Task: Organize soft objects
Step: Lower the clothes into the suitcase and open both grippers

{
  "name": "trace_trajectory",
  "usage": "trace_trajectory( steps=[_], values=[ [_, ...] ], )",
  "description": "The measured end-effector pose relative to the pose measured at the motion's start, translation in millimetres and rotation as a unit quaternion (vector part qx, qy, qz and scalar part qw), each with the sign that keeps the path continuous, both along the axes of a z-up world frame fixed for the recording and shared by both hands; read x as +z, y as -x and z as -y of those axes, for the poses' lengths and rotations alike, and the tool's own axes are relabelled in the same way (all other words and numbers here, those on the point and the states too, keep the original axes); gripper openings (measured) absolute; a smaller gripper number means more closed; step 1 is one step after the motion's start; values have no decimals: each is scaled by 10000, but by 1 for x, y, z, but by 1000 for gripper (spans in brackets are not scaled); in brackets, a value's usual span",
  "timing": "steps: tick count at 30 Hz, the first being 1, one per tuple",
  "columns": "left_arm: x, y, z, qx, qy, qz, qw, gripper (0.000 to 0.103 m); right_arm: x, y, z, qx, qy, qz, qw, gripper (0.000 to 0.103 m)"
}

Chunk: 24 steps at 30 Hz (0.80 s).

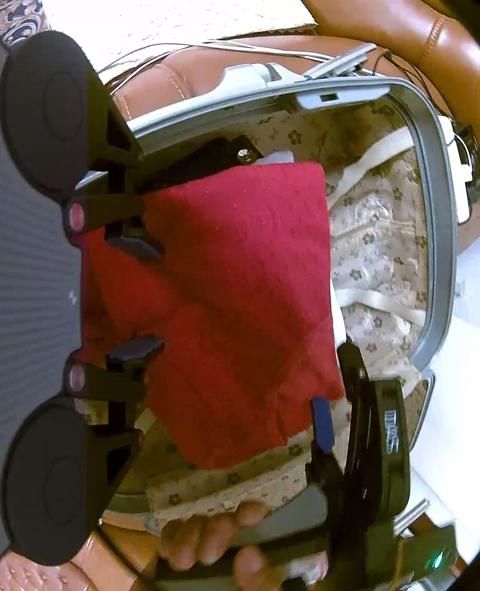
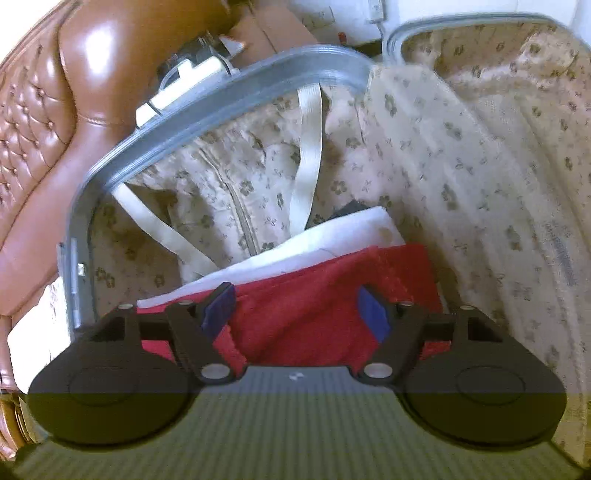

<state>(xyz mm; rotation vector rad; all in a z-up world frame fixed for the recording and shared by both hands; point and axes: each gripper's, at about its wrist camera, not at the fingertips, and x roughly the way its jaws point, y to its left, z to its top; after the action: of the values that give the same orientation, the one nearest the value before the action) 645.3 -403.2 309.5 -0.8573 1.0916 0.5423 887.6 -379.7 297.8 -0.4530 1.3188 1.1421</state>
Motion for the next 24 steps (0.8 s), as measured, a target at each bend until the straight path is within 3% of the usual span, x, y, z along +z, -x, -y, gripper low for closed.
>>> trace_trajectory(
  steps=[3,8,13,18,21,24],
  values=[
    [2,0,5,-203,271,71,9994,56,17,-1,24,-13,-84,-89,9999,81],
    [-6,-6,11,-420,293,-8,9987,62,22,6,65,59,151,-224,9996,81],
    [-13,-13,14,-661,170,-84,9976,64,-19,4,81,-271,697,-29,9972,81],
    [4,-10,4,-605,296,144,9976,64,-28,-3,88,-599,505,-213,9967,84],
    [20,-10,-14,-536,112,390,9977,64,-17,-3,94,-708,385,-220,9965,84],
    [21,-18,-41,-434,-32,312,9986,65,-4,-2,102,-820,196,-228,9962,84]
  ],
)
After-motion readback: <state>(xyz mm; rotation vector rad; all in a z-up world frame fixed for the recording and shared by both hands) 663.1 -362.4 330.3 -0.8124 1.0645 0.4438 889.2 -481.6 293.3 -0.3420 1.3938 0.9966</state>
